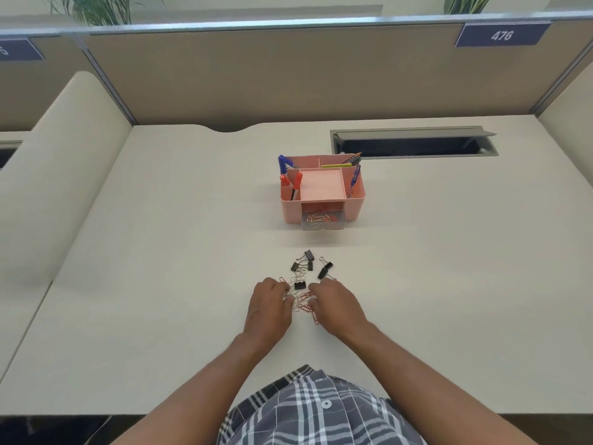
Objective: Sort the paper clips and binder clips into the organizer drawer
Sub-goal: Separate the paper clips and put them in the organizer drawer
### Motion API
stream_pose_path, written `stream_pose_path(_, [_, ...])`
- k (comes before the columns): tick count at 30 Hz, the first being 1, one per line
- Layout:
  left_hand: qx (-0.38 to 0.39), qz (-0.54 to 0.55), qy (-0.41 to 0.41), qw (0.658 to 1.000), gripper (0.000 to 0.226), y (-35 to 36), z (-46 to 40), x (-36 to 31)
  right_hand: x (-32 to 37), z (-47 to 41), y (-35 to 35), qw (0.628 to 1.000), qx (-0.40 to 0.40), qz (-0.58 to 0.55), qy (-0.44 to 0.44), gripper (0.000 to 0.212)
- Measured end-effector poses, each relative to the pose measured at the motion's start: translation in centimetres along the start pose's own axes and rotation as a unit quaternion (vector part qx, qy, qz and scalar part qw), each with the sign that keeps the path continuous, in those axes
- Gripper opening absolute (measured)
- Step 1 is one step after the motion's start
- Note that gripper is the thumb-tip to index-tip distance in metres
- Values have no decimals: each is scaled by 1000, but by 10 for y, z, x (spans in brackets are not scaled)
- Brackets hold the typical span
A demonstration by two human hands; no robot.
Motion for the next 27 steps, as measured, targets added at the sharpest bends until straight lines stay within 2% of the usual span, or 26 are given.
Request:
stream_pose_path(6, [8, -15, 10, 1000, 2, 0, -2, -4, 5, -11, 1, 999, 15, 50, -10, 7])
stream_pose_path(15, [38, -19, -1, 999, 7, -1, -4, -7, -2, -10, 0, 997, 52, 57, 5, 13])
stream_pose_path(22, [72, 22, -54, 996, 14, -3, -7, 1, -21, -11, -24, 994, 25, -64, 80, 9])
stream_pose_path(27, [65, 126, -94, 985, 15, -16, -16, -1, -37, -16, -49, 976, 0, -179, 127, 13])
Point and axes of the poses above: each hand's wrist, its own z-axis away from the middle knuckle, its own y-axis out of the palm, x = y × z, the point moved 6 cm from there along -z, towards the middle knuckle, and after that the axes turned 7 degrees about -y, right-handed, at the moved point
